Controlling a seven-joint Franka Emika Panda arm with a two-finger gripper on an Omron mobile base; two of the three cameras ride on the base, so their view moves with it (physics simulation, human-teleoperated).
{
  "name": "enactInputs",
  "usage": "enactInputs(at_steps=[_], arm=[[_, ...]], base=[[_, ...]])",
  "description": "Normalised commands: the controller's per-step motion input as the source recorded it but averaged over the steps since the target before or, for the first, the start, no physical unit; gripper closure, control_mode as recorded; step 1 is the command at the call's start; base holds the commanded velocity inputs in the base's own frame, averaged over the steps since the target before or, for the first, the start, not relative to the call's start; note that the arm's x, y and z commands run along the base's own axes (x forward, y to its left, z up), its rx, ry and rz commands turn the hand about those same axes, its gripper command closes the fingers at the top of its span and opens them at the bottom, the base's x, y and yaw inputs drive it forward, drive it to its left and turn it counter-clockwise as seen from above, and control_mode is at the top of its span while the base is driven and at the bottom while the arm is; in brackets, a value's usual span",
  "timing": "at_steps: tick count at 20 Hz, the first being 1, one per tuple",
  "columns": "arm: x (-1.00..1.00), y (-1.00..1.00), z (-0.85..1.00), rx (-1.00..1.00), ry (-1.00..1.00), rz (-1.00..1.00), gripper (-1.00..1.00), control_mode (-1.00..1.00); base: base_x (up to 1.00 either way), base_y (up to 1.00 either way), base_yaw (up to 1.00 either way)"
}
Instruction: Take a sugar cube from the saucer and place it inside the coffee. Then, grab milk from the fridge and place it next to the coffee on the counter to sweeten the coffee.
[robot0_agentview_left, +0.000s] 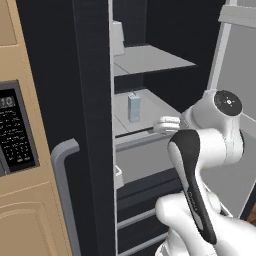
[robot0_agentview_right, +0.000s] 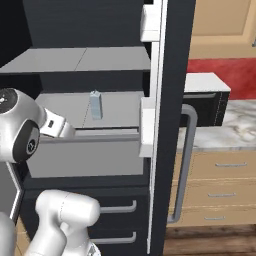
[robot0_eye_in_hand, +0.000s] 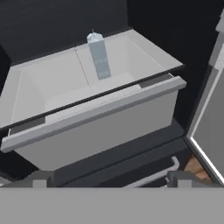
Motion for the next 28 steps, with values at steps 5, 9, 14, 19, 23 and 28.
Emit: enactInputs(at_steps=[5, 9, 14, 19, 23, 28], arm=[[0.83, -0.18, -0.10, -0.01, 0.00, -0.02, -1.00, -1.00], [0.91, -0.16, -0.01, 0.00, 0.00, 0.00, -1.00, -1.00], [0.63, 0.02, -0.07, -0.02, 0.00, 0.00, -1.00, -1.00], [0.47, 0.17, -0.23, -0.01, 0.00, 0.00, -1.00, -1.00], [0.34, 0.13, -0.31, 0.00, 0.00, 0.08, -1.00, -1.00], [0.65, 0.00, -0.16, 0.00, 0.00, 0.04, -1.00, -1.00]], base=[[0.00, 0.00, 0.00], [0.00, 0.00, 0.00], [0.00, 0.00, 0.00], [0.00, 0.00, 0.00], [0.00, 0.00, 0.00], [0.00, 0.00, 0.00]])
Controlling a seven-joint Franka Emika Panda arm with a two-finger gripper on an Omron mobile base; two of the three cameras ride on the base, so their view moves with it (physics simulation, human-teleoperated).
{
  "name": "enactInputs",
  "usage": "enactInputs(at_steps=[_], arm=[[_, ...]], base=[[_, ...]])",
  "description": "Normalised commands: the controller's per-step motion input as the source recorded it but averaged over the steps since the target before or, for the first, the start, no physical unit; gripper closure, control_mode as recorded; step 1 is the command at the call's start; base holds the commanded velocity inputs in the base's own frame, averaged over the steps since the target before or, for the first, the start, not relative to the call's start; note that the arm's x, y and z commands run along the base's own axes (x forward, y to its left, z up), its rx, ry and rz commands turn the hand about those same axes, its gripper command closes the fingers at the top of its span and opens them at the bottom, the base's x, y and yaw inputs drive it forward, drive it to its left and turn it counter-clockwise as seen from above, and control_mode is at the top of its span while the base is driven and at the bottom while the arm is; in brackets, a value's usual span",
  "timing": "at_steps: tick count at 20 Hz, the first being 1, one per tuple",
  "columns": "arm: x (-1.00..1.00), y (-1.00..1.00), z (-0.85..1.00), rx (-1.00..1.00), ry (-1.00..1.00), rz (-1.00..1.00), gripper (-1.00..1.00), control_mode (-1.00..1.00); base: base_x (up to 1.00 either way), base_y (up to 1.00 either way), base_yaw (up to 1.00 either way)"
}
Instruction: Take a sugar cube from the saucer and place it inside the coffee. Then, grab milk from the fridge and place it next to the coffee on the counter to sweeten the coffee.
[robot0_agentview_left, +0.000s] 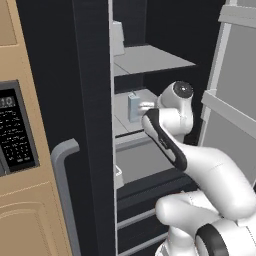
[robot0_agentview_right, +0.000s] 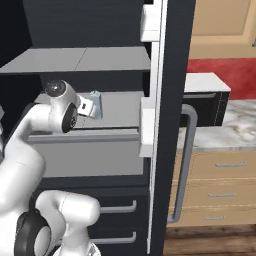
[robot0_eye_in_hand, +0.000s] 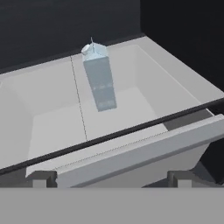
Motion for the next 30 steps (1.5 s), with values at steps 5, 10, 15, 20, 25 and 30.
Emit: enactInputs(at_steps=[5, 10, 15, 20, 25, 30], arm=[[0.58, 0.00, -0.01, -0.03, 0.00, 0.01, -1.00, -1.00], [0.40, 0.07, -0.12, -0.03, 0.00, 0.00, -1.00, -1.00], [0.41, 0.13, -0.20, -0.03, 0.00, 0.00, -1.00, -1.00], [0.47, 0.03, -0.22, -0.01, 0.00, 0.00, -1.00, -1.00], [0.49, 0.00, -0.16, 0.00, 0.00, 0.00, -1.00, -1.00], [0.46, 0.06, -0.10, 0.00, 0.00, 0.00, -1.00, -1.00]], base=[[0.00, 0.00, 0.00], [0.00, 0.00, 0.00], [0.00, 0.00, 0.00], [0.00, 0.00, 0.00], [0.00, 0.00, 0.00], [0.00, 0.00, 0.00]])
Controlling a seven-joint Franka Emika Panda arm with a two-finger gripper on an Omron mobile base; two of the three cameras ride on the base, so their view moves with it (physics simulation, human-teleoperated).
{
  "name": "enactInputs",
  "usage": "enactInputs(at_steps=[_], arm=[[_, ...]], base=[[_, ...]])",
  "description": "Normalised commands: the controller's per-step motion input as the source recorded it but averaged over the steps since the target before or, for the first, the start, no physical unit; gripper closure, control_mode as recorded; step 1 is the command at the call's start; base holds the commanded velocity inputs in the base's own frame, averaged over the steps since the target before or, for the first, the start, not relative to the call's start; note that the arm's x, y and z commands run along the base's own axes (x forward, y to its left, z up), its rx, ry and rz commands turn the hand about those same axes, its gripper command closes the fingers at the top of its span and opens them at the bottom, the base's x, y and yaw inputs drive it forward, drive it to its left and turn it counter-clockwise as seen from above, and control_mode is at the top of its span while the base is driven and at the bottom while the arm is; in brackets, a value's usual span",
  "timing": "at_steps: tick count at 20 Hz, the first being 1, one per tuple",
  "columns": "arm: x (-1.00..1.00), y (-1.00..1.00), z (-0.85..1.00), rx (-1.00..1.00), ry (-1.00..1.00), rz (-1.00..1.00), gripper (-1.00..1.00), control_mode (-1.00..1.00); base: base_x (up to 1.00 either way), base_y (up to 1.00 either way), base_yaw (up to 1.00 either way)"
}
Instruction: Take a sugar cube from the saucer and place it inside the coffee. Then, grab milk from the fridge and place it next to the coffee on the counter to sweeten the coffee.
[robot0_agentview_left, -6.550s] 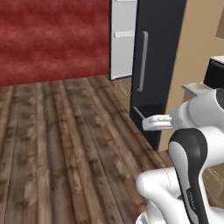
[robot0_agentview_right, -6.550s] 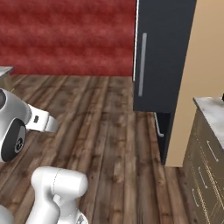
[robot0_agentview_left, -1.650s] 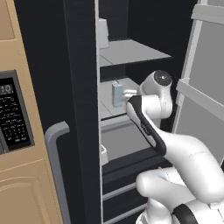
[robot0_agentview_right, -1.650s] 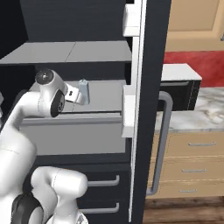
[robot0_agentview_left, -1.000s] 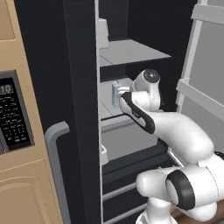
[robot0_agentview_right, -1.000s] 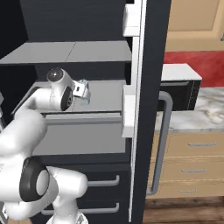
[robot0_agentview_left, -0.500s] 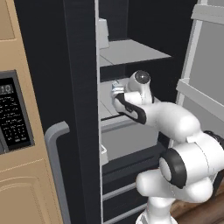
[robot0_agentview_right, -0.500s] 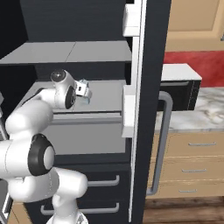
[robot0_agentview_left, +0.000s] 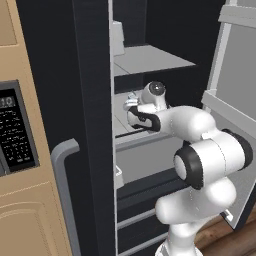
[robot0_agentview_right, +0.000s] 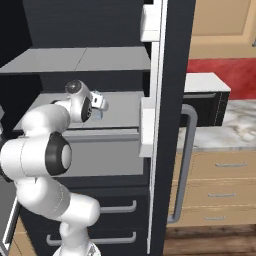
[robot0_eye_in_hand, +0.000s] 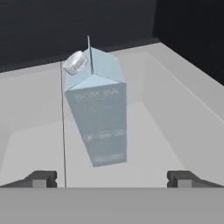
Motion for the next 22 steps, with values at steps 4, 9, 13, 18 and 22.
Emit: enactInputs(at_steps=[4, 9, 13, 18, 22], arm=[[0.38, 0.11, -0.09, 0.00, 0.00, 0.00, -1.00, -1.00], [0.27, 0.07, -0.04, 0.00, 0.00, 0.00, -1.00, -1.00], [0.28, 0.05, -0.05, 0.00, 0.00, 0.00, -1.00, -1.00], [0.23, 0.00, -0.04, -0.03, 0.00, 0.00, -1.00, -1.00], [0.23, 0.00, -0.05, -0.03, 0.00, 0.00, -1.00, -1.00]], base=[[0.00, 0.00, 0.00], [0.00, 0.00, 0.00], [0.00, 0.00, 0.00], [0.00, 0.00, 0.00], [0.00, 0.00, 0.00]])
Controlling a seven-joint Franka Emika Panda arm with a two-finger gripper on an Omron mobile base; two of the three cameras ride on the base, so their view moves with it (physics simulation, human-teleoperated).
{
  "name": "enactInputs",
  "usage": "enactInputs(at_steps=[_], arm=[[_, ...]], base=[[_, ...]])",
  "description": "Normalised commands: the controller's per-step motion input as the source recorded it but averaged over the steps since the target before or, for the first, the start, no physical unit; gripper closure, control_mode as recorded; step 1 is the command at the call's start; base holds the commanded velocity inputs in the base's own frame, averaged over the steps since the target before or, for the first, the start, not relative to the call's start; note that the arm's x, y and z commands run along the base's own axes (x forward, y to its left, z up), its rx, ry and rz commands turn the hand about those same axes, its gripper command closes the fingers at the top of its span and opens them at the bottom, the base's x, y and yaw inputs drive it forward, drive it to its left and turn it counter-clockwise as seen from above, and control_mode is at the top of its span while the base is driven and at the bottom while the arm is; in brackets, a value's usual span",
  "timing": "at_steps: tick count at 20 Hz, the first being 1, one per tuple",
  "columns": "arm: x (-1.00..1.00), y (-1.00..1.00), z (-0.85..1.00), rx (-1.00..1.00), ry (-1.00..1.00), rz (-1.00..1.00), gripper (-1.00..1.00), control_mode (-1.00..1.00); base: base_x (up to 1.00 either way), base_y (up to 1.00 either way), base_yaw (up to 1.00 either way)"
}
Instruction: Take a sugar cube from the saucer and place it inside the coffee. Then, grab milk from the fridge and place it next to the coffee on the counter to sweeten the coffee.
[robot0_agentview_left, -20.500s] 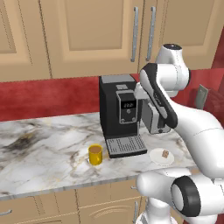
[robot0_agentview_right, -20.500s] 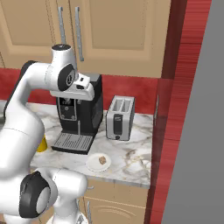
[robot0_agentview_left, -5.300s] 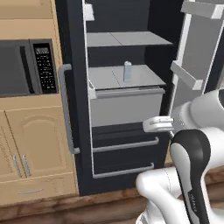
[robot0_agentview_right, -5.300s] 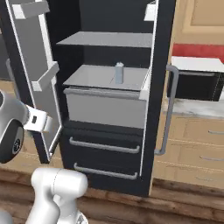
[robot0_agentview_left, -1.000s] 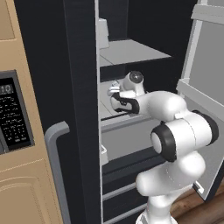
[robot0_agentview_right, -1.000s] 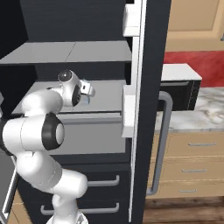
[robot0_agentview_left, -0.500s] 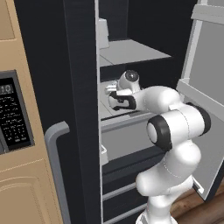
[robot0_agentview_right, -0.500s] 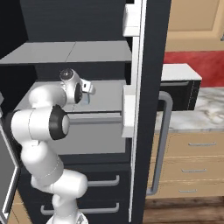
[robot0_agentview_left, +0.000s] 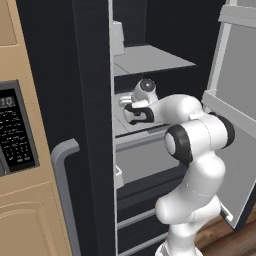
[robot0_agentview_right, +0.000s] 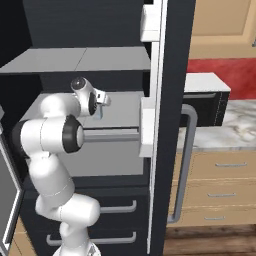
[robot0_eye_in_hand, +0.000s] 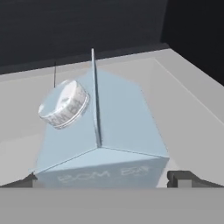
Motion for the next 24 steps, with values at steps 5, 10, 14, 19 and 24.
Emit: enactInputs(at_steps=[5, 10, 14, 19, 24], arm=[[0.22, 0.00, -0.04, -0.02, 0.00, 0.00, -1.00, -1.00], [0.15, 0.00, -0.08, 0.00, 0.00, 0.00, 1.00, -1.00], [0.00, 0.00, 0.00, 0.00, 0.00, 0.00, 1.00, -1.00], [-0.35, 0.00, 0.00, 0.00, -0.02, 0.00, 1.00, -1.00], [-0.99, 0.01, 0.31, 0.00, -0.14, 0.00, 1.00, -1.00]], base=[[0.00, 0.00, 0.00], [0.00, 0.00, 0.00], [0.00, 0.00, 0.00], [0.00, 0.00, 0.00], [0.00, 0.00, 0.00]])
